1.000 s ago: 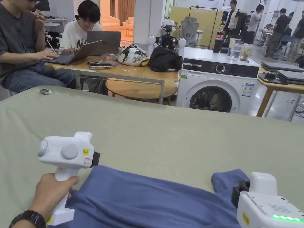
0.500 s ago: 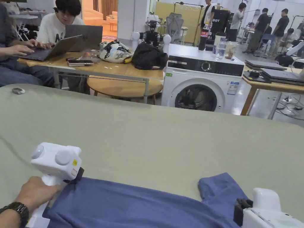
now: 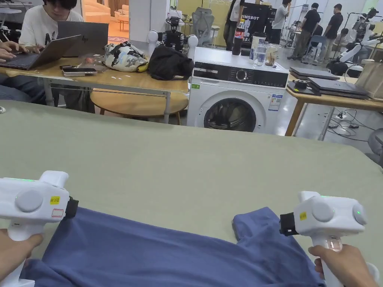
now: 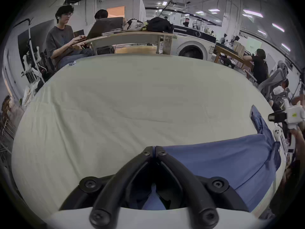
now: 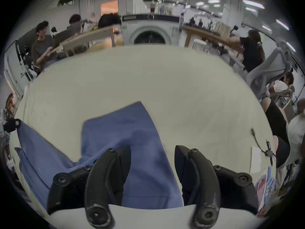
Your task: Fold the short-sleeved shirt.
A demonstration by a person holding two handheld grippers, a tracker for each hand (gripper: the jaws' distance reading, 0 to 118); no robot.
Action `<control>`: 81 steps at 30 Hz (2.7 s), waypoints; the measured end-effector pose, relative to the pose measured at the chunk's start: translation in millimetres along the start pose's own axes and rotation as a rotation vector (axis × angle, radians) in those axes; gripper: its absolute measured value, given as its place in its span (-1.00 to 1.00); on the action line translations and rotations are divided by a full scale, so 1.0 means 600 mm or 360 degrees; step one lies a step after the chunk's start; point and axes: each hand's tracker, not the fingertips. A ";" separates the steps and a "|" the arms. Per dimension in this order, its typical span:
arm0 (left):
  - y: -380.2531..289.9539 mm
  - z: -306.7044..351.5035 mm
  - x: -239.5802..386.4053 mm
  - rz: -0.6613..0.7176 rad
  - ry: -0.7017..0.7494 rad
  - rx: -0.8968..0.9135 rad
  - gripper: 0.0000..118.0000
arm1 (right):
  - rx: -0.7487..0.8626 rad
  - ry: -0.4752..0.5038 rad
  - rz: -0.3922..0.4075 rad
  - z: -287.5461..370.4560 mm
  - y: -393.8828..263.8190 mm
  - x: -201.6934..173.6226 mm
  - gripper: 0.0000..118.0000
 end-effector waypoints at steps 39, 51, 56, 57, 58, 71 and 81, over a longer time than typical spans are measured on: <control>-0.196 0.202 -0.058 0.0148 -0.0174 -0.0030 -1.00 | 0.0136 0.0231 0.0031 0.313 -0.298 0.016 -1.00; -0.273 0.130 -0.037 0.0094 -0.0099 -0.0372 -1.00 | -0.0177 0.0061 0.0148 0.173 -0.371 -0.004 -1.00; -0.260 0.151 -0.033 0.0102 -0.0061 -0.0328 -0.59 | -0.0134 -0.0049 0.0198 0.198 -0.361 -0.017 -0.76; -0.254 0.161 -0.031 0.0108 -0.0030 -0.0256 -0.43 | -0.0072 -0.0111 0.0216 0.217 -0.355 -0.024 -0.50; -0.248 0.171 -0.025 0.0097 -0.0001 -0.0191 -0.39 | -0.0005 -0.0147 0.0227 0.232 -0.349 -0.031 -0.26; -0.198 0.239 0.109 -0.0048 0.0070 0.0810 -0.30 | 0.1167 -0.0031 -0.0013 0.303 -0.319 -0.175 -0.23; -0.200 0.237 0.146 -0.0090 0.0236 0.1012 -1.00 | 0.1451 -0.0100 -0.0036 0.300 -0.326 -0.258 -1.00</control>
